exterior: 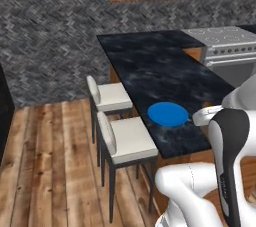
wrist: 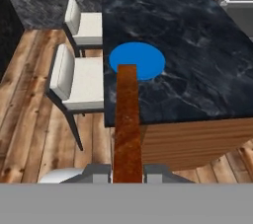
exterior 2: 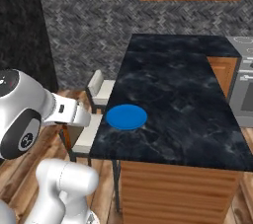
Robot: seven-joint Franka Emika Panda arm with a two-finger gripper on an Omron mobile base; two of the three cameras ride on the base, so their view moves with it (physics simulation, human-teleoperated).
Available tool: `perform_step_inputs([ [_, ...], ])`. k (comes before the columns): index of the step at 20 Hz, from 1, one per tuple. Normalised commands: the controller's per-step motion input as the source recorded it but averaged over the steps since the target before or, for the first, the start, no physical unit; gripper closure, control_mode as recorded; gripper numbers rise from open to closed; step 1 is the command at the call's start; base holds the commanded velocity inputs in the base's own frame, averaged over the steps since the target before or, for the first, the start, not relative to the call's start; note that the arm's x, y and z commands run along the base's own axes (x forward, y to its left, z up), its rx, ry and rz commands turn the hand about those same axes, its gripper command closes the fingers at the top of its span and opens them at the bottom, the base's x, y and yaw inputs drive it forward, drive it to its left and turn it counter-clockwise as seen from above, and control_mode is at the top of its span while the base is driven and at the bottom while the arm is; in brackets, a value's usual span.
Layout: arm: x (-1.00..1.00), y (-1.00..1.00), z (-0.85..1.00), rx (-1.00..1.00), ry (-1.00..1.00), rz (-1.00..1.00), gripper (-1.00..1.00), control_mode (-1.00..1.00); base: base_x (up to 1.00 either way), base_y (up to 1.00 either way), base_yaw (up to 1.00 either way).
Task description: Start the toaster. Once the lever pops up, take the bread to the plate on the dining counter.
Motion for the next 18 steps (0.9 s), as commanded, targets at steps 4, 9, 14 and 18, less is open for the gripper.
perform_step_inputs([
  [4,0.00,0.00,0.00,0.00,0.00,0.00,1.00,1.00,0.54,0.00,0.00],
  [9,0.00,0.00,0.00,0.00,0.00,0.00,1.00,1.00,0.51,0.00,0.00],
  [14,0.00,0.00,0.00,0.00,0.00,0.00,1.00,1.00,0.39,-0.01,0.00],
  [18,0.54,-0.16,-0.13,0.06,0.00,0.03,1.00,-1.00,0.00,0.00,0.00],
])
